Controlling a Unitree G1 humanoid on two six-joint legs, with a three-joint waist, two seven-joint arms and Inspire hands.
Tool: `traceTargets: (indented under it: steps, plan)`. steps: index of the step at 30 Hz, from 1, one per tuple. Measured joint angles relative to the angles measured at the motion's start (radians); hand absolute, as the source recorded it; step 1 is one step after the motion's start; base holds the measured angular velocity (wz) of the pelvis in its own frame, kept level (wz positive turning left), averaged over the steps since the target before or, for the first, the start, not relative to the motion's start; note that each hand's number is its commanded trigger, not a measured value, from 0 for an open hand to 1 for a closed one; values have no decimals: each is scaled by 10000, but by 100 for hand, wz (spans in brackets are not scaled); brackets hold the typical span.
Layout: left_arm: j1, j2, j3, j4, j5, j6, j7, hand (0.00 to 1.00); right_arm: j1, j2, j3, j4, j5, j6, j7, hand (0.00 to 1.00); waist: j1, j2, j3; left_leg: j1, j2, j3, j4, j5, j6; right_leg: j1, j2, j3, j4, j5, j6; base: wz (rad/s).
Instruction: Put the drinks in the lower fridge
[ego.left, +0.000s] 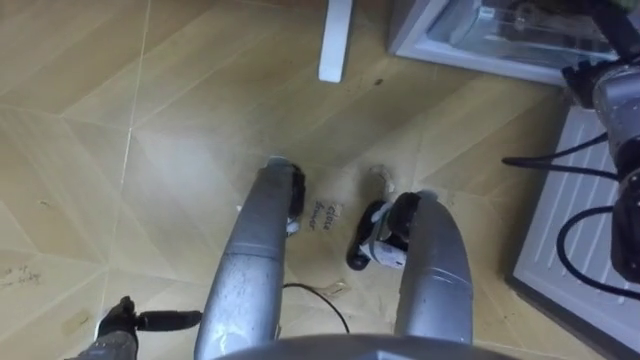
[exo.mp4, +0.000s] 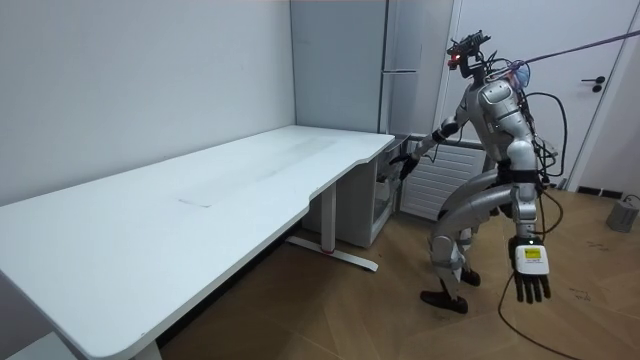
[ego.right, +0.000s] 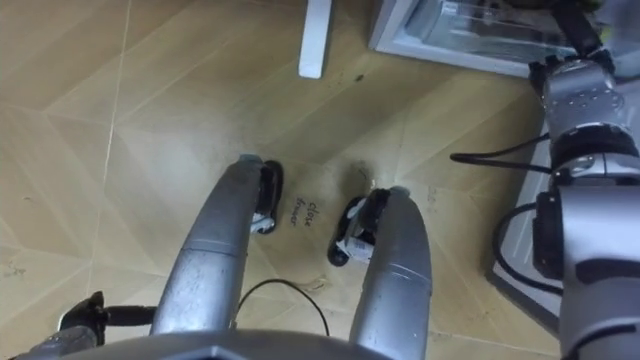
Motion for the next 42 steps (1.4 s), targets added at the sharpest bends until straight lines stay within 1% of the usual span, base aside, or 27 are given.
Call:
traceTargets:
  steps: [1,2,4,6,9,10,12,13,14,15,16,17,19,20,22,23,25,27,30,36,40,42]
  plan:
    - [41,16,0,-4,1,-23,17,0,0,-55,-2,0,3,0,-174,0,66,0,0,7,-67,-83,-5,19,-30,42,-19,-38,5,-50,35,17]
    - [74,18,0,-11,15,-34,30,0,0,-79,3,0,2,-2,-249,0,122,0,0,5,-67,-98,-5,19,-31,52,-21,-61,3,-68,53,10]
    - [315,19,-5,-161,209,-52,48,0,7,-153,239,2,-1,-125,-443,0,293,24,13,4,-81,-166,-3,29,-50,91,-38,-144,-4,-106,82,4]
    - [410,20,-10,-200,212,-46,49,0,9,-227,413,1,-66,-154,-570,0,404,54,19,-7,-94,-225,-3,49,-83,122,-54,-224,-1,-123,54,9]
    - [480,20,-15,-275,213,-51,53,0,8,-340,483,-5,-96,-226,-835,0,611,72,14,-13,-194,-394,-49,125,-205,160,-58,-319,13,-159,-7,12]
    - [484,23,-7,-277,210,-82,53,0,9,-371,483,-54,-82,-307,-1040,0,669,86,7,-15,-242,-448,-110,162,-256,184,-113,-395,17,-182,-41,17]
    - [578,40,1,-275,205,-92,54,0,9,-374,473,-260,-81,-356,-1422,0,689,111,6,-11,-253,-520,-168,229,-283,268,-207,-572,16,-233,-139,25]
    - [702,41,-1,-275,179,-92,58,0,9,-370,473,-357,-52,-357,-1607,0,705,133,1,21,-281,-630,-165,260,-341,371,-222,-692,18,-274,-209,24]
    - [768,41,0,-274,185,-92,58,0,9,-367,451,-476,-35,-357,-1726,0,709,137,3,37,-289,-680,-166,271,-364,413,-221,-741,24,-297,-230,20]
    - [926,42,11,-275,201,-88,58,0,10,-357,434,-927,28,-353,-2122,0,703,140,2,61,-326,-778,-171,289,-444,460,-220,-812,45,-355,-276,16]
    - [1109,46,17,-301,225,-86,68,0,29,-354,586,-1538,29,-279,-2588,0,660,140,2,83,-397,-891,-179,307,-546,480,-218,-842,81,-398,-315,13]
    - [1178,48,18,-303,257,-83,82,0,49,-348,753,-1795,29,-228,-2813,0,643,140,2,94,-397,-907,-179,319,-575,491,-223,-864,105,-417,-348,12]
    - [1247,81,3,-305,401,-95,179,0,79,-320,1045,-2191,23,-227,-3358,0,644,144,-1,105,-421,-986,-188,381,-685,536,-313,-1006,223,-493,-497,17]
    - [1247,112,-7,-306,401,-101,187,0,79,-319,1096,-2246,27,-227,-3450,0,647,144,-1,97,-421,-1022,-188,397,-713,550,-319,-1050,239,-507,-527,19]
    - [1280,229,-13,-338,413,-116,293,0,78,-320,1166,-2284,8,-227,-3588,0,743,142,0,89,-439,-1187,-171,436,-878,603,-327,-1213,305,-572,-654,15]
    - [1311,257,-13,-362,420,-120,333,0,78,-320,1170,-2287,1,-229,-3623,0,777,142,0,85,-441,-1213,-163,447,-905,613,-331,-1239,325,-587,-680,9]
    - [1525,384,-11,-555,446,-136,351,0,78,-321,1174,-2329,-26,-255,-3788,0,909,141,0,75,-437,-1297,-166,493,-987,651,-331,-1326,358,-616,-754,6]
    - [1729,469,-12,-768,575,-129,354,0,78,-321,1189,-2389,-28,-267,-3882,0,941,141,0,86,-442,-1350,-152,520,-1019,653,-330,-1380,390,-623,-799,6]
    - [1953,491,-15,-1038,688,-136,356,0,78,-321,1442,-2464,-31,-347,-3887,0,949,142,0,87,-445,-1357,-98,532,-1012,652,-336,-1386,465,-632,-829,0]
    - [2055,538,-62,-1734,879,-157,326,0,78,-315,1635,-2924,-28,-351,-3904,0,960,153,-6,87,-441,-1371,16,517,-1042,651,-339,-1381,576,-654,-863,0]
    - [2180,677,-221,-2045,879,-160,307,0,79,-314,1664,-2937,-27,-351,-3899,0,972,180,-21,139,-441,-1367,32,506,-1050,693,-340,-1378,585,-654,-863,0]
    - [2287,713,-298,-2133,866,-160,308,0,86,-308,1668,-2932,-9,-353,-3893,0,993,241,-3,245,-442,-1348,24,499,-1039,799,-350,-1377,570,-653,-863,0]
